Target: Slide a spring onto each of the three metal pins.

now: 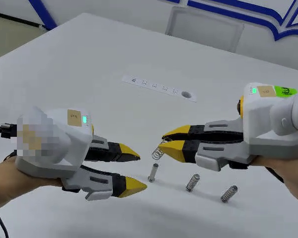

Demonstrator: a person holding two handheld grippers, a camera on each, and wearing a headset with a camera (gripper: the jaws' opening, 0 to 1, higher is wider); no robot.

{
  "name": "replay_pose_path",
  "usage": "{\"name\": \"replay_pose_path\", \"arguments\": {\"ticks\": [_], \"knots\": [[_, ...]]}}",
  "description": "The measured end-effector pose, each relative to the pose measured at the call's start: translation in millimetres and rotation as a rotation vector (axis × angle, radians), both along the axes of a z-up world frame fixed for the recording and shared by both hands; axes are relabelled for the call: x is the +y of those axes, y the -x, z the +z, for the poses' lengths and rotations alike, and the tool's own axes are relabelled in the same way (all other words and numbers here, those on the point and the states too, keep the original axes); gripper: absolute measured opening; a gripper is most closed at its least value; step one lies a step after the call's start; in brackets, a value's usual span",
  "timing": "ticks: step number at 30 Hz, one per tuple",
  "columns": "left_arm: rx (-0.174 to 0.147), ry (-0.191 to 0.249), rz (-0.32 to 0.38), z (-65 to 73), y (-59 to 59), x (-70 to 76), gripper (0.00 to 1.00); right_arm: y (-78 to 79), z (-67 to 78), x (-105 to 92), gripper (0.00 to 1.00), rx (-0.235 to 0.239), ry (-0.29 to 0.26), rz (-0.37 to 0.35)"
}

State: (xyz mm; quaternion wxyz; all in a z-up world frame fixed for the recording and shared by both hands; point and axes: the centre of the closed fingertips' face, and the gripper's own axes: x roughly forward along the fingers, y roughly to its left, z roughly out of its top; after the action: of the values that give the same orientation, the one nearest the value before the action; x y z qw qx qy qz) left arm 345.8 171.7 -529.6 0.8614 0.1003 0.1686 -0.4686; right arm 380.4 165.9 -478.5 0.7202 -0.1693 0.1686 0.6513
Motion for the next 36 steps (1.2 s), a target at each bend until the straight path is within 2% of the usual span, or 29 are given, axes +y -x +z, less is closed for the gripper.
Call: {"name": "replay_pose_path", "arguments": {"ticks": [6, 10, 15, 19, 22, 25, 31, 36], "knots": [[0.016, -0.011, 0.037, -5.3, -3.0, 9.4, 0.4, -16.0, -13.0, -4.2, 0.11, -0.001, 0.037, -0.051], [0.015, 0.001, 0.062, -4.1, -6.7, 12.5, 0.47, -23.1, -22.3, -4.2, 0.11, 0.007, 0.061, -0.068], [0.032, -0.029, 0.065, -10.6, -7.1, 15.8, 0.55, -35.8, -40.5, -0.6, 0.11, 0.017, 0.098, -0.078], [0.029, -0.019, 0.066, -8.4, -5.4, 16.7, 0.62, -44.0, -57.8, 0.9, 0.11, 0.041, 0.123, -0.083], [0.027, -0.034, 0.075, -9.7, -6.0, 19.6, 0.61, -47.0, -66.0, 2.2, 0.11, 0.05, 0.135, -0.088], [0.037, -0.04, 0.078, -13.6, -4.5, 22.1, 0.6, -48.7, -74.6, 2.2, 0.11, 0.062, 0.148, -0.095], [0.043, -0.018, 0.085, -15.2, -2.5, 22.5, 0.6, -48.2, -79.1, 2.5, 0.11, 0.087, 0.144, -0.101], [0.046, -0.023, 0.083, -17.3, -2.5, 22.2, 0.6, -47.7, -85.0, 3.3, 0.11, 0.101, 0.157, -0.103]]}}
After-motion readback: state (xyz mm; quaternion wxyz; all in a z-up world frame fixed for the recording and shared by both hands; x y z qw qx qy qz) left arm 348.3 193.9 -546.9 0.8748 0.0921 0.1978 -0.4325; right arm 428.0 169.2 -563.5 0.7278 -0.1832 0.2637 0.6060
